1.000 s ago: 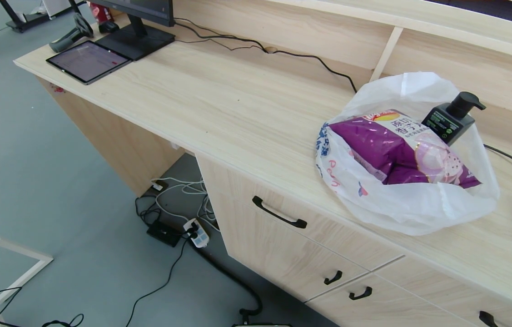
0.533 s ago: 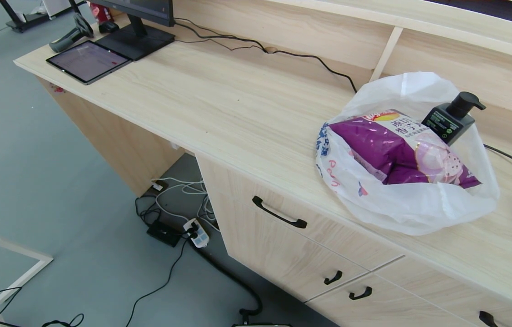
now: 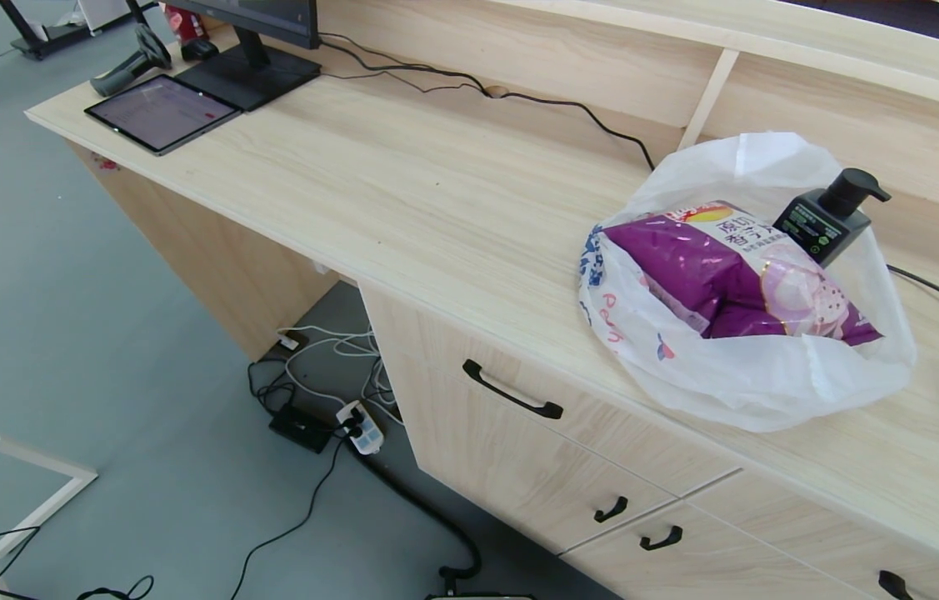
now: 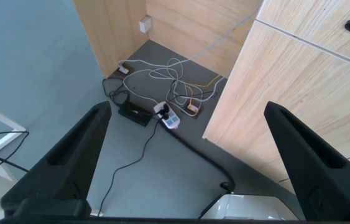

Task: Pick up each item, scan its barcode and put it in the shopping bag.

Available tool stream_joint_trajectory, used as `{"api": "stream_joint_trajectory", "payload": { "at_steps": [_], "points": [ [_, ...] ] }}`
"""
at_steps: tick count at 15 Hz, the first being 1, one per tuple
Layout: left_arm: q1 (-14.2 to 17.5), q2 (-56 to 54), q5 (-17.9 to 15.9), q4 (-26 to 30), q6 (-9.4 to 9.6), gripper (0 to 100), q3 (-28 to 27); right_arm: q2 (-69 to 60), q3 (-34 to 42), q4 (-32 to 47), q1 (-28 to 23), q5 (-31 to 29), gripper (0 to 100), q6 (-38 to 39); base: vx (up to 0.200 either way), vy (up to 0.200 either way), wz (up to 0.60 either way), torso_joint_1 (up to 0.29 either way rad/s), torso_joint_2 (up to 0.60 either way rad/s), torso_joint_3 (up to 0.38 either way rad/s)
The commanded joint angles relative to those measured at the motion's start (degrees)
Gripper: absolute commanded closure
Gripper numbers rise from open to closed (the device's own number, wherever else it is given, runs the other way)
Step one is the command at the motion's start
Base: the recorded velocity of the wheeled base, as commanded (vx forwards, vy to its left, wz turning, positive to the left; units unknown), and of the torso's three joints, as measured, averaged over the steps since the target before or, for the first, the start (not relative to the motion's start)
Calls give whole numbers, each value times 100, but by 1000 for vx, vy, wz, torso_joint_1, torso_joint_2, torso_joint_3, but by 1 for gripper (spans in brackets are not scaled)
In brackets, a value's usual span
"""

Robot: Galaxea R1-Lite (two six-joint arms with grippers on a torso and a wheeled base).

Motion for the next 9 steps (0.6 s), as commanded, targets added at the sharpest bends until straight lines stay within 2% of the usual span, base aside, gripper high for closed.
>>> {"api": "stream_joint_trajectory", "payload": {
  "at_steps": [1, 9],
  "points": [
    [-1, -2, 1, -4, 0, 0, 0, 16, 0, -4, 0, 11, 0, -2, 0, 0, 0, 0, 0, 0],
    [-1, -2, 1, -4, 0, 0, 0, 7, 0, -4, 0, 2, 0, -2, 0, 0, 0, 0, 0, 0]
  ]
}}
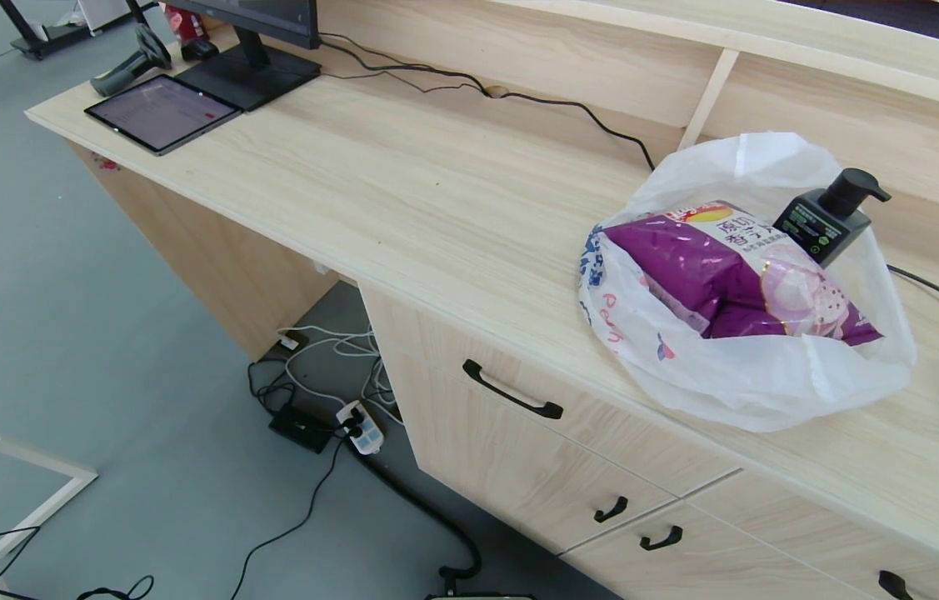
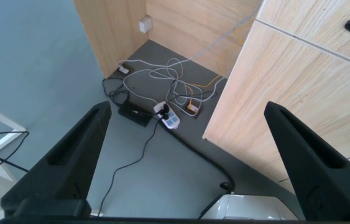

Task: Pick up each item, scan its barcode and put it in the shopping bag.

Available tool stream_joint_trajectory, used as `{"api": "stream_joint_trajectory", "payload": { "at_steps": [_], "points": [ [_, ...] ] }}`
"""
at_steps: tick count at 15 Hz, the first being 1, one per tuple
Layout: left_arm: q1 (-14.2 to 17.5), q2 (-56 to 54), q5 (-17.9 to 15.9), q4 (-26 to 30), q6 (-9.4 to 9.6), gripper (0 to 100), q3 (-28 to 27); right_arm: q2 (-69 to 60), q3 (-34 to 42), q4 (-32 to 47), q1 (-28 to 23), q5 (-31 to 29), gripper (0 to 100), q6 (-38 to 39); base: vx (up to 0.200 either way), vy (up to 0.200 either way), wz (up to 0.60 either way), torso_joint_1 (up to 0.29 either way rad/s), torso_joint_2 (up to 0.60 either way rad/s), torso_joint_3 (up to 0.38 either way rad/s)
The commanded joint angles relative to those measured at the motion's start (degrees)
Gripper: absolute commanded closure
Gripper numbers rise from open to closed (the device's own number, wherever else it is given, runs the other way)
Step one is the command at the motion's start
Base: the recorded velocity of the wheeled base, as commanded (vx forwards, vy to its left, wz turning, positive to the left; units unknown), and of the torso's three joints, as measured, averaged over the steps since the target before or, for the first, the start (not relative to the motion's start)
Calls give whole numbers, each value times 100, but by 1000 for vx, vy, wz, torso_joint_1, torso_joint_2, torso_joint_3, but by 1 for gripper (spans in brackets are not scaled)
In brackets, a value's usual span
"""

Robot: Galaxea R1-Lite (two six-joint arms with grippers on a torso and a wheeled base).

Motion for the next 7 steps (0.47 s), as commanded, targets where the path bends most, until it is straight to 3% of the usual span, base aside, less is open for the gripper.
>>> {"api": "stream_joint_trajectory", "payload": {
  "at_steps": [1, 7],
  "points": [
    [-1, -2, 1, -1, 1, 0, 0, 10, 2, 7, 0, 2, 0, -2, 0, 0, 0, 0, 0, 0],
    [-1, -2, 1, -1, 1, 0, 0, 19, 2, -1, 0, 2, 0, -2, 0, 0, 0, 0, 0, 0]
  ]
}}
